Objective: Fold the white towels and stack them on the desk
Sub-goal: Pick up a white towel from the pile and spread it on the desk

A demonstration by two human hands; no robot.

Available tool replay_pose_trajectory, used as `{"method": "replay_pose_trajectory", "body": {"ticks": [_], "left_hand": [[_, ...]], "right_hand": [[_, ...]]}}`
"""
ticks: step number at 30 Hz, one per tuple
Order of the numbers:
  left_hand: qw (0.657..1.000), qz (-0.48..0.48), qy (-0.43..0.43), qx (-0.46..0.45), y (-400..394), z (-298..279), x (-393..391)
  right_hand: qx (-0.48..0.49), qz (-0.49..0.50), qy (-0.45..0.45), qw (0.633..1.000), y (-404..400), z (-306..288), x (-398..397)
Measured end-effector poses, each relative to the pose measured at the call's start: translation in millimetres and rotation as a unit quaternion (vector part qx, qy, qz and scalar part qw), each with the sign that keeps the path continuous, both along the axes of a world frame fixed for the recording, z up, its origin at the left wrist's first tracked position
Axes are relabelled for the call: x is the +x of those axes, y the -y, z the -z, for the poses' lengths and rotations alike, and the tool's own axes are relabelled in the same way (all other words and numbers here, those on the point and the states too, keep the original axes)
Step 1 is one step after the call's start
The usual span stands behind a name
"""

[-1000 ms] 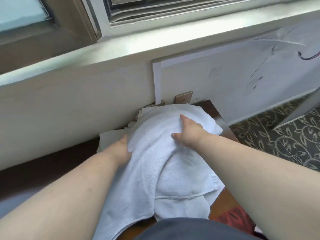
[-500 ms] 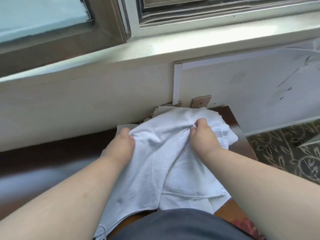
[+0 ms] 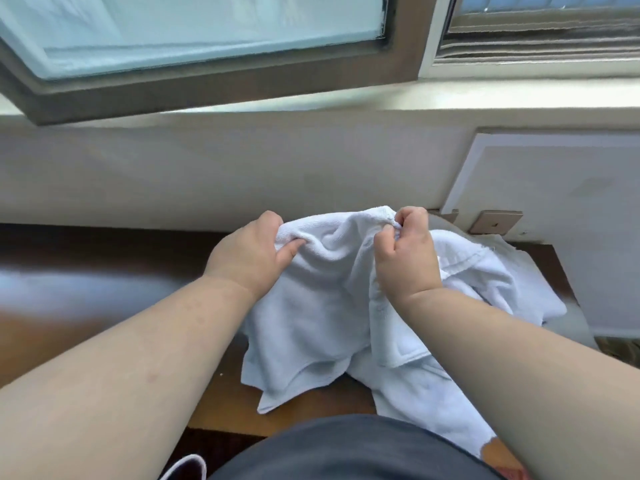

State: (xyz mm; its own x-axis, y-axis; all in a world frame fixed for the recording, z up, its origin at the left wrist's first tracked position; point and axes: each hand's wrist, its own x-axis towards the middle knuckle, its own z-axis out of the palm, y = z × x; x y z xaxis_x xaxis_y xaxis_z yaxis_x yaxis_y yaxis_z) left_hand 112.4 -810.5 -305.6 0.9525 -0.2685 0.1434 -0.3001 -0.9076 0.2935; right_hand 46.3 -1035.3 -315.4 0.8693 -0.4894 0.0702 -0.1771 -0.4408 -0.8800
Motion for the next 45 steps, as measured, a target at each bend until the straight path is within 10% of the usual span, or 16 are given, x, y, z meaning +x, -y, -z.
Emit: {"method": "replay_pose_trajectory", "body": {"ticks": [16,33,45], "left_hand": [[0.983,-0.039,0.177,0.032,-345.2,-113.1,-27.9],[0.962,-0.217,0.108,0.128,-580.6,-111.9,49.0],[0.96,-0.161,-0.112,0.201,-687.4,-10.5,134.5]], "right_hand": [[-0.042,-0.108,0.131,0.985,-301.1,-88.9,12.4],[-0.027,-0.226,0.035,0.973,-506.3,-62.9,140.2],[-0.172,-0.225,-0.115,0.952,-584.1,17.4,176.4]]}}
